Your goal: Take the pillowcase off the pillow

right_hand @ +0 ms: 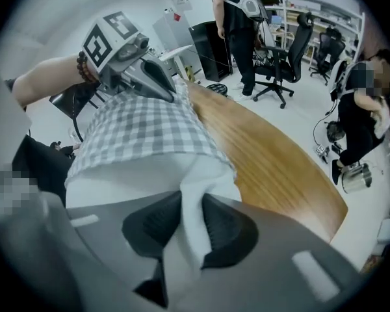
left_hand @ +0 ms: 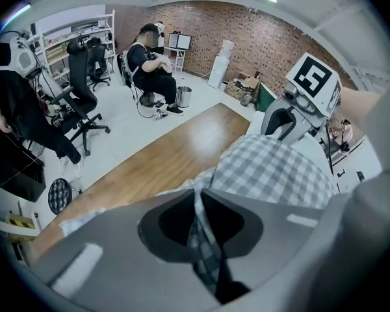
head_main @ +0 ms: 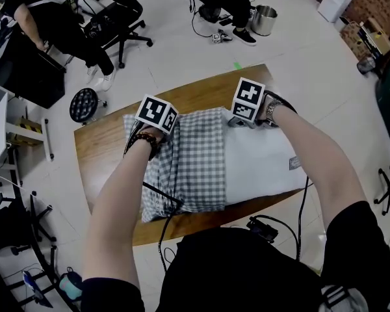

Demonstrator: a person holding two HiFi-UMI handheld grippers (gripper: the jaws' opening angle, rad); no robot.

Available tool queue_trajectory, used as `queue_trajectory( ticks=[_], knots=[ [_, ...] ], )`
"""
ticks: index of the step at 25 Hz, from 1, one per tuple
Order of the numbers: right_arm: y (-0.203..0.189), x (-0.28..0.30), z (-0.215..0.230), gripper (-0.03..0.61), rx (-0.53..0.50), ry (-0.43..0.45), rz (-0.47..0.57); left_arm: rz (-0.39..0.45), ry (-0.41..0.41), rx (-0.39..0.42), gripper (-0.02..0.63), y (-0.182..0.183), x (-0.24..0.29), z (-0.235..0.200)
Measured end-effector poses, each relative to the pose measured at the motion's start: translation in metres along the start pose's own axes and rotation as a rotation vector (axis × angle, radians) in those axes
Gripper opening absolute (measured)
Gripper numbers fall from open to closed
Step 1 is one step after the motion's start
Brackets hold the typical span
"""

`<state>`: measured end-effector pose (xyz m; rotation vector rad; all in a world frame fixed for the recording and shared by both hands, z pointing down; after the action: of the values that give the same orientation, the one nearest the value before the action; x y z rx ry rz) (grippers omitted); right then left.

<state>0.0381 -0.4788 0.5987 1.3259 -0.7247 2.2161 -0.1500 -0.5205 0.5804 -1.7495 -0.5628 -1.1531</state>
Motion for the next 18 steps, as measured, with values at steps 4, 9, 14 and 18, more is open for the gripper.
queue_trajectory(
  ticks=[4,9,14,18],
  knots=[
    [0.001,-0.013,-0.002,0.023,0.025,-0.060,0.071,0.026,0.043,-0.009,0.012,-0.006,-0.009,-0.004],
    [-0.009,-0.041,-0.009,0.017,0.048,-0.128,0.144,0.065,0.085,-0.092,0.011,-0.022,-0.028,-0.013],
    [-0.019,-0.062,-0.013,0.017,0.050,-0.201,0.165,0.094,0.117,-0.150,0.011,-0.041,-0.045,-0.020],
    [-0.027,-0.068,-0.013,0.017,0.047,-0.249,0.152,0.102,0.141,-0.194,0.011,-0.058,-0.060,-0.026]
  ],
)
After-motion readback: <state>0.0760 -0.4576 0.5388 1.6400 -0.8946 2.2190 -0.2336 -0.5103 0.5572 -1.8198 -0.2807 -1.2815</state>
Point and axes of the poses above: the fingertips, and each gripper's own axes: x forward along the fingers, z to its right, y out of its top, the point moved 5 cm from there along -x, backward along the fingers, and after that the axes turned 15 degrees about x, right-handed, at the moved point
